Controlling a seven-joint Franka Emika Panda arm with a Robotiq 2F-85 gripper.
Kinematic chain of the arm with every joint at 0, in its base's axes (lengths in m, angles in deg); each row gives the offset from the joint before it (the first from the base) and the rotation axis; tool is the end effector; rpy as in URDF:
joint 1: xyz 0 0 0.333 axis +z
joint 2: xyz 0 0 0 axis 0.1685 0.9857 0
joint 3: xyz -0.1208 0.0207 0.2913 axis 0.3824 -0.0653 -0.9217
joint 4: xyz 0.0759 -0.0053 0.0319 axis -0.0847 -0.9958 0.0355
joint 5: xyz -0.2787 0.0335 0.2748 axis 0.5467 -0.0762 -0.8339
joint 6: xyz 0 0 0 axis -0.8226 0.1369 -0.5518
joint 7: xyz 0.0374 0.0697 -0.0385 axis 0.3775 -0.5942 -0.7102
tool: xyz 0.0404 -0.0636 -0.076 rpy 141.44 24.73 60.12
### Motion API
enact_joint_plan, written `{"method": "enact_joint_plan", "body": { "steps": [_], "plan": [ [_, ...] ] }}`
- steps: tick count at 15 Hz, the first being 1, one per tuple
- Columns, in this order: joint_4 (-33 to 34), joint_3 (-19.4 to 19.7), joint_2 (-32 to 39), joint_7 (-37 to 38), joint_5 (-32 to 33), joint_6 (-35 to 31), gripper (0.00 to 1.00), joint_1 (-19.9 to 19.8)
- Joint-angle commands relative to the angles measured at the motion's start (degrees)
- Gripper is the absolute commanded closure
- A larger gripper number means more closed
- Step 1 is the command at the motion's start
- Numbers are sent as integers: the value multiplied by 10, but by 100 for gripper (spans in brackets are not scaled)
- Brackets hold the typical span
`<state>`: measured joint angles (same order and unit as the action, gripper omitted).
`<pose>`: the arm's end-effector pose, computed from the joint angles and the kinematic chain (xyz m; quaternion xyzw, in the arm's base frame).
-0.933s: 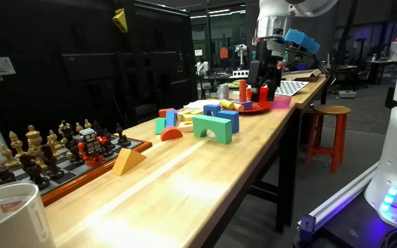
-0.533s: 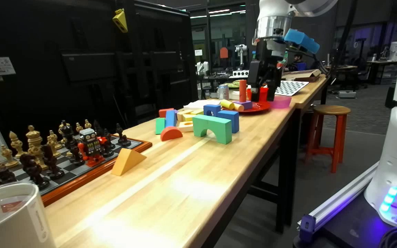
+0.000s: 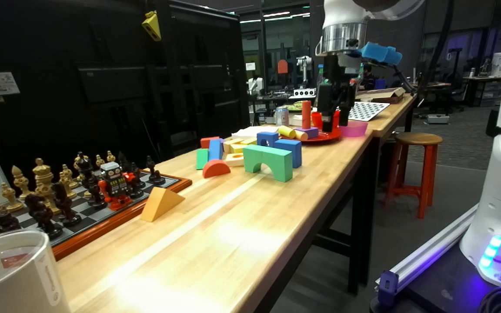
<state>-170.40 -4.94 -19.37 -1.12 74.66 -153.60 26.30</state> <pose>0.2875 0.1489 0.4138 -0.9864 -0.1602 -0.0255 0.0255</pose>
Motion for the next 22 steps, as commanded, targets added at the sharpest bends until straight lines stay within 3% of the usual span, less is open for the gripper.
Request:
{"method": "enact_joint_plan", "body": {
  "steps": [1,6,12,22],
  "plan": [
    [1,-40,-3,9,85,-10,0,-25],
    [5,-47,17,32,142,-85,0,-49],
    [43,-38,90,32,157,-158,0,-74],
    [147,-49,269,56,173,-167,0,-80]
  ]
}}
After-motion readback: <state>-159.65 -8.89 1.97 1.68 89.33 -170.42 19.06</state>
